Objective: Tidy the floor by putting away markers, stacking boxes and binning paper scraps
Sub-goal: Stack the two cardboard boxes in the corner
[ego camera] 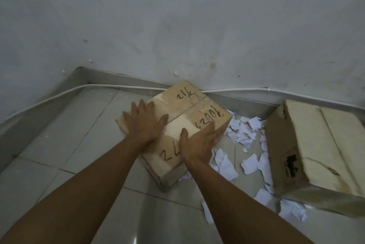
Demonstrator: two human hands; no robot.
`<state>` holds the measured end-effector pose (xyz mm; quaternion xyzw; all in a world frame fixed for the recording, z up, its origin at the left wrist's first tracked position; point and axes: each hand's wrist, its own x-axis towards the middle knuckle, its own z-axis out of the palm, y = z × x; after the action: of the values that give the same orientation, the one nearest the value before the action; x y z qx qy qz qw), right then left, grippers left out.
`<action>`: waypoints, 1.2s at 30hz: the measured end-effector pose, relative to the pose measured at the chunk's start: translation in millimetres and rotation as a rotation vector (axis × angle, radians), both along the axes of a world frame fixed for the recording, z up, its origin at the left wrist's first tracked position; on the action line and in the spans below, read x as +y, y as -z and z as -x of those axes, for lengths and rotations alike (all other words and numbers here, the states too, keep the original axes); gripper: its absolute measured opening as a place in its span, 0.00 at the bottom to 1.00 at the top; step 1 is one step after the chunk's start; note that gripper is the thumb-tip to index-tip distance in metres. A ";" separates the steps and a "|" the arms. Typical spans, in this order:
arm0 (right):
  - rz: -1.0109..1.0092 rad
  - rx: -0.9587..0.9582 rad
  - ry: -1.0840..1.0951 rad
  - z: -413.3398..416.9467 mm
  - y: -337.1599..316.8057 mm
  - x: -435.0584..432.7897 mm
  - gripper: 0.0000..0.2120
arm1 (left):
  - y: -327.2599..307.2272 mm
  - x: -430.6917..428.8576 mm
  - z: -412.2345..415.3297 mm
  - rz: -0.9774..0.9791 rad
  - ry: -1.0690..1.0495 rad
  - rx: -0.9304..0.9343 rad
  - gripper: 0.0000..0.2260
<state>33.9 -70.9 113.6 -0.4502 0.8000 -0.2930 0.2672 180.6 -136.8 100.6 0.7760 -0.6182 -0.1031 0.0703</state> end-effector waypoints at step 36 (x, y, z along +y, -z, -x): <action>0.156 -0.144 -0.604 -130.0 -32.0 32.8 0.36 | -63.7 136.7 -192.2 0.155 -0.510 0.383 0.40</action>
<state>164.0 -38.1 145.6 -0.6647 0.5843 -0.2919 0.3626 372.7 -0.1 164.3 0.8647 -0.3857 -0.1788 0.2677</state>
